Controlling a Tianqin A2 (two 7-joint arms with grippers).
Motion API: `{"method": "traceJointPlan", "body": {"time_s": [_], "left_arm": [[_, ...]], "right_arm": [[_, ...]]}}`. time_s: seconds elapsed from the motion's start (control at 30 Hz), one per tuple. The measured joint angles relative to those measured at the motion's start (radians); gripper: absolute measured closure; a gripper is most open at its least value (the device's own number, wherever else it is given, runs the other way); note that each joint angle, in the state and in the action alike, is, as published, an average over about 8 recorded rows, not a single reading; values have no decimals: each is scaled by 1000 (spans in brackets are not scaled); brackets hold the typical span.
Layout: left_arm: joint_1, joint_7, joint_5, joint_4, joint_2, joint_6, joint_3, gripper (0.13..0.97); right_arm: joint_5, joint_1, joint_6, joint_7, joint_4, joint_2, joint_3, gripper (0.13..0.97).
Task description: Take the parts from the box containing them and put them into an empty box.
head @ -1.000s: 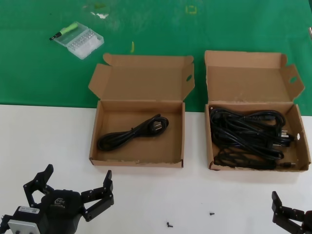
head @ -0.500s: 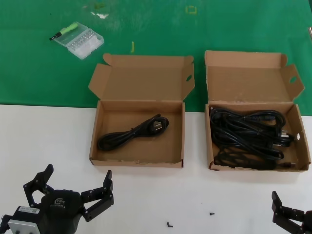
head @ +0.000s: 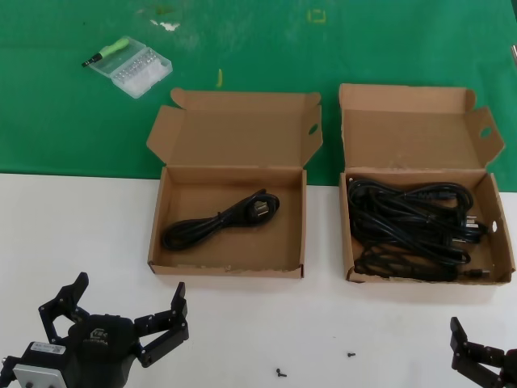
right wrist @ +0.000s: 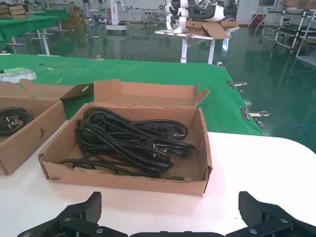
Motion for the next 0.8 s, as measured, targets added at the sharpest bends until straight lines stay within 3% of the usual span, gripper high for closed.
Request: {"method": "traceJointPlan", "body": {"time_s": [0.8], "left_arm": [[0, 0, 0, 0, 0, 0, 0, 132]], "right_arm": [[0, 0, 0, 0, 0, 0, 0, 129]]}}
